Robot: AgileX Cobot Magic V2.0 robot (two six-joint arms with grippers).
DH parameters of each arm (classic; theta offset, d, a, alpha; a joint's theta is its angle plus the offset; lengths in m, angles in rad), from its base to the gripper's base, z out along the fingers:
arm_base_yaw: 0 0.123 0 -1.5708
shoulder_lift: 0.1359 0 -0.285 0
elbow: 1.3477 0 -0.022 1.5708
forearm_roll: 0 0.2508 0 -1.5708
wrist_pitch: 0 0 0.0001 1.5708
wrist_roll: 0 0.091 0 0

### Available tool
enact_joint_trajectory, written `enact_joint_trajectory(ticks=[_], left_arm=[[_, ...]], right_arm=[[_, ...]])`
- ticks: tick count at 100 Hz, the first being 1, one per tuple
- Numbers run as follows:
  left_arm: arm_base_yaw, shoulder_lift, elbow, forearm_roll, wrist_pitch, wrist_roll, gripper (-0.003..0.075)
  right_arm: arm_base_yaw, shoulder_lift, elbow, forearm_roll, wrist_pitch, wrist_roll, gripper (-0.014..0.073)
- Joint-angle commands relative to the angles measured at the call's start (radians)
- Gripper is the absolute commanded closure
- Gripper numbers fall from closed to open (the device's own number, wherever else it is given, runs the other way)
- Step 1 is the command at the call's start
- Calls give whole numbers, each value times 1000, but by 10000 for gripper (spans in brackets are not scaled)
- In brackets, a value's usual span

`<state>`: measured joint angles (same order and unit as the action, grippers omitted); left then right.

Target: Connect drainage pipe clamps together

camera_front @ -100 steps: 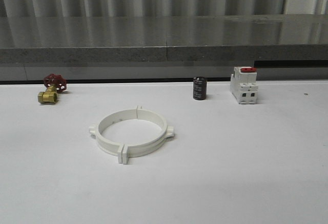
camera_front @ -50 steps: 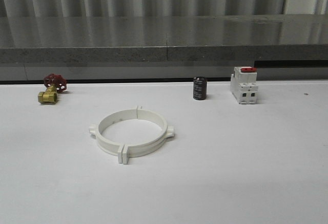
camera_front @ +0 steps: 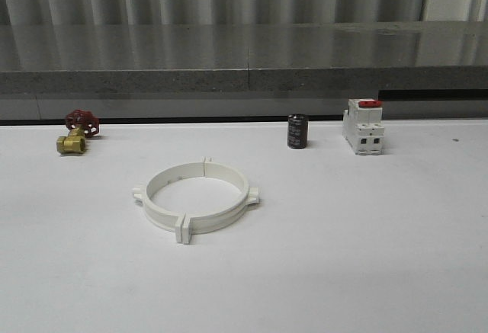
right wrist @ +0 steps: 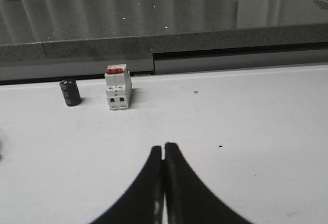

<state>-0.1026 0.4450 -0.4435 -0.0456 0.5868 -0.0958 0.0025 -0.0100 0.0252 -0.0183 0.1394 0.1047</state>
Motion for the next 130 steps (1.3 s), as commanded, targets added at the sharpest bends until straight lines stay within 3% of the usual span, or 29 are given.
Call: enact_joint_trajectory(ticks=[1, 130], left_arm=[[3, 6, -28, -10, -72, 0, 741], [3, 6, -28, -10, -72, 0, 741]], right_arm=[[-7, -20, -17, 5, -122, 9, 661], [-6, -20, -17, 5, -148, 9, 661]])
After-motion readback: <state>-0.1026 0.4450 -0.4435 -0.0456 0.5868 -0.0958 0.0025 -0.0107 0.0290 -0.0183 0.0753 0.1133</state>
